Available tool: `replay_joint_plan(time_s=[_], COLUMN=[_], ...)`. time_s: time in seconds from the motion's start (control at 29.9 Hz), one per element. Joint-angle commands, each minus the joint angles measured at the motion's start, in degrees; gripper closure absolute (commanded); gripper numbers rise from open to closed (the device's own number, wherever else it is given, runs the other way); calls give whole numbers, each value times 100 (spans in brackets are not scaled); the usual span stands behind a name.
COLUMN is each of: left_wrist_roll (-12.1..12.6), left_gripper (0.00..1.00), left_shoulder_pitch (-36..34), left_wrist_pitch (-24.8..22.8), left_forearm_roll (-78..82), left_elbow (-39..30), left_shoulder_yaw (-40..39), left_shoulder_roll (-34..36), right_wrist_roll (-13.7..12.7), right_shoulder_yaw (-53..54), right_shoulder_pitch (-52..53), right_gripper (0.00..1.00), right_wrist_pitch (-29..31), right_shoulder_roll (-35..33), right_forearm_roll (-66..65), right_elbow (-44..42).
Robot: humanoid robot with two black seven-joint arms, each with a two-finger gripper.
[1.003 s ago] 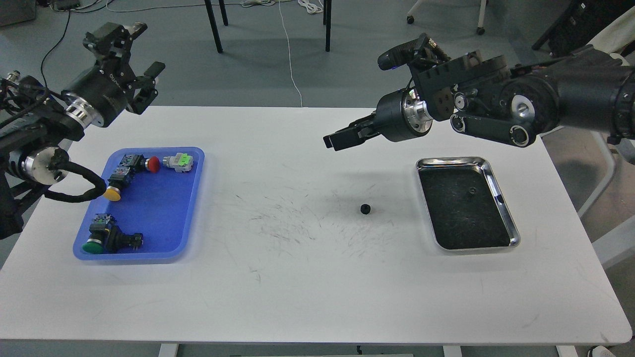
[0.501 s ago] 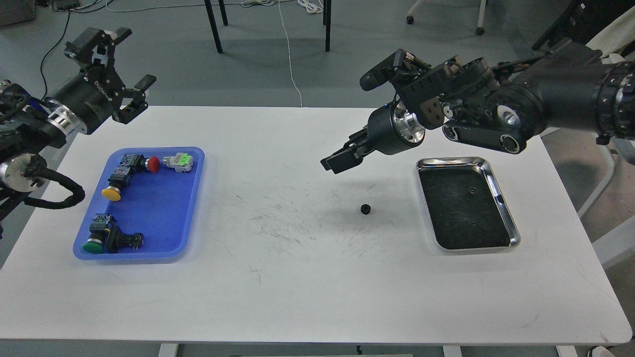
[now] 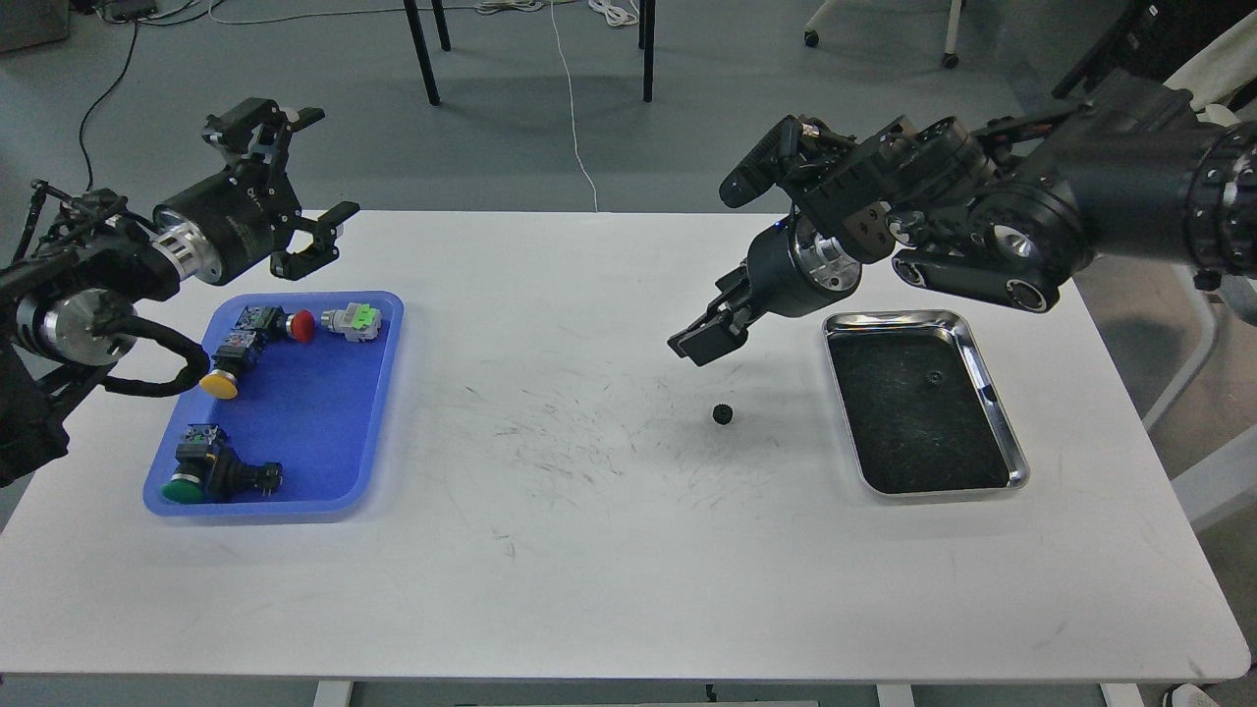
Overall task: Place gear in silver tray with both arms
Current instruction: 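Reach the right gripper down toward the black gear on the table, then grasp the black gear with the right gripper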
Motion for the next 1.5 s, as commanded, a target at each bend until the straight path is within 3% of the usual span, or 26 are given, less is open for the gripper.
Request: replay_joint_plan(time_s=[0.0,0.4,0.7,1.47], left_wrist_roll=[0,-70,-131,-290], left_gripper=[0,0,0,0], left_shoulder_pitch=[35,149,202,307], left_wrist_pitch=[2,2,2,2], left_forearm_roll=[-28,-36,-37,-36], left_elbow=[123,264,264,273], left_shoulder_yaw=[-5,-199,-365,-410], left_shoulder_roll=[-181,-261,-199,-173], right_wrist_roll=[-2,-2,-2,-2], right_shoulder_yaw=[-2,-248,-292,-512], right_shoulder_pitch=[-49,-717,-1138,-1746], right_gripper=[6,7,19,30], right_wrist_pitch=[-1,-27,-44,-44], right_shoulder_roll=[16,43,455,772], right_forearm_roll=[-325,-448,-501,-475], right_elbow=[-4,-276,-873,-1701])
